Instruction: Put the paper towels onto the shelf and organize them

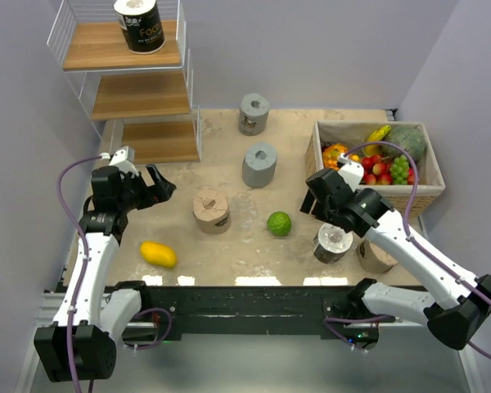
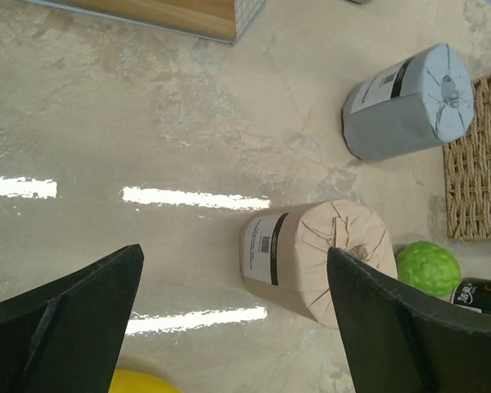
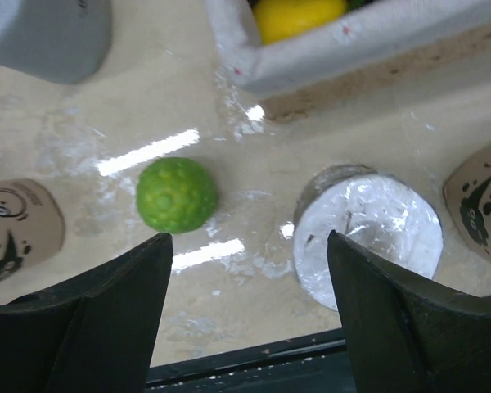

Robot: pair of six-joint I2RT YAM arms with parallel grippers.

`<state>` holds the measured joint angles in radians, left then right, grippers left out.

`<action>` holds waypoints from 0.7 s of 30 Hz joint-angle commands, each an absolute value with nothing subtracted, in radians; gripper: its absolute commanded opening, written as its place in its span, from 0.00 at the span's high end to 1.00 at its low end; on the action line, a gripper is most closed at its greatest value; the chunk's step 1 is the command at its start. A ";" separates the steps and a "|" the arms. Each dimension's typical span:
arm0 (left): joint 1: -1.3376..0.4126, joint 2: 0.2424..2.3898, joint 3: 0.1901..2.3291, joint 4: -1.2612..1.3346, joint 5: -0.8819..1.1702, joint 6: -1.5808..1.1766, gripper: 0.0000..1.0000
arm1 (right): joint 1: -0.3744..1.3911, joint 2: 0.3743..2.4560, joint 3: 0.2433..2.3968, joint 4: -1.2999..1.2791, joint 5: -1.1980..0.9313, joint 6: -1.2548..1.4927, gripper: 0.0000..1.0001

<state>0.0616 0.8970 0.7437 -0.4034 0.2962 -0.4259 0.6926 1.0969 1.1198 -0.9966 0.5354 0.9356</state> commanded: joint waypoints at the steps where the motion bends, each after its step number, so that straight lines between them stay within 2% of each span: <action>1: 0.054 0.861 0.755 -0.291 0.359 -0.416 0.00 | 0.692 1.097 1.046 -1.043 0.603 1.046 0.21; 21: 0.046 0.833 0.738 -0.313 0.336 -0.417 0.00 | 0.693 1.190 0.907 -0.960 0.601 1.060 0.34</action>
